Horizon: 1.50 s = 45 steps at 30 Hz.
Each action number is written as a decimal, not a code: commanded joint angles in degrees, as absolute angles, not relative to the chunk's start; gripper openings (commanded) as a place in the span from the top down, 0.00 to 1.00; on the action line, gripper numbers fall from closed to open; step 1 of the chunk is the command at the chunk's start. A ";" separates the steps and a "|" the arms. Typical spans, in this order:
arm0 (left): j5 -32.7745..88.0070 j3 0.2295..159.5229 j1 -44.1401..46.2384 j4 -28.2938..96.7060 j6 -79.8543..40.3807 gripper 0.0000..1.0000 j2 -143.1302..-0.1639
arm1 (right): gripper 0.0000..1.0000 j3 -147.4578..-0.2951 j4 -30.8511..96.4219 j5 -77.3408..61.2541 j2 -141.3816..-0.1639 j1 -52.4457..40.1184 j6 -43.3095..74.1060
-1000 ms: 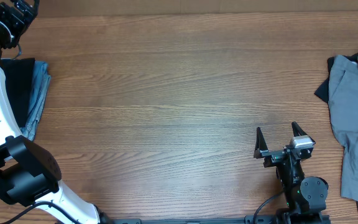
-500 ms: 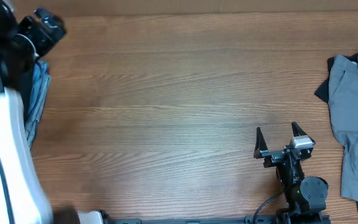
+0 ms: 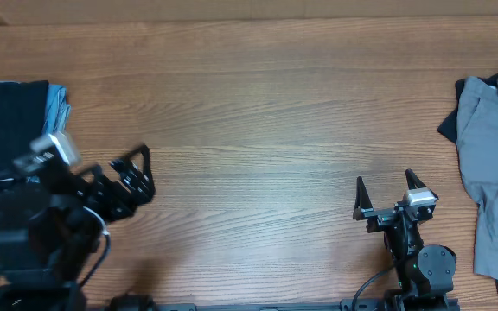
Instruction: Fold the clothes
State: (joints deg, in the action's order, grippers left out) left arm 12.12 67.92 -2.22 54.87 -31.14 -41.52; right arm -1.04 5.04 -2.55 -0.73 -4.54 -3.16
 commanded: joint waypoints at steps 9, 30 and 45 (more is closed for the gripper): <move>4.08 15.49 -2.28 11.42 -29.76 0.00 -18.79 | 0.00 -0.45 4.69 -2.00 -0.23 -4.32 -2.94; 4.08 0.27 -2.24 4.14 9.21 0.00 -0.19 | 0.00 -0.45 4.67 -2.00 -0.23 -4.32 -2.94; 1.06 0.27 -2.24 4.36 4.47 0.00 -0.21 | 0.00 -0.45 4.69 -2.00 -0.23 -4.32 -2.94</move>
State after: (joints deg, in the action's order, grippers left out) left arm 1.85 0.47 -2.22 4.29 5.91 -0.97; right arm -1.04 5.13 -2.55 -0.69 -4.54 -3.18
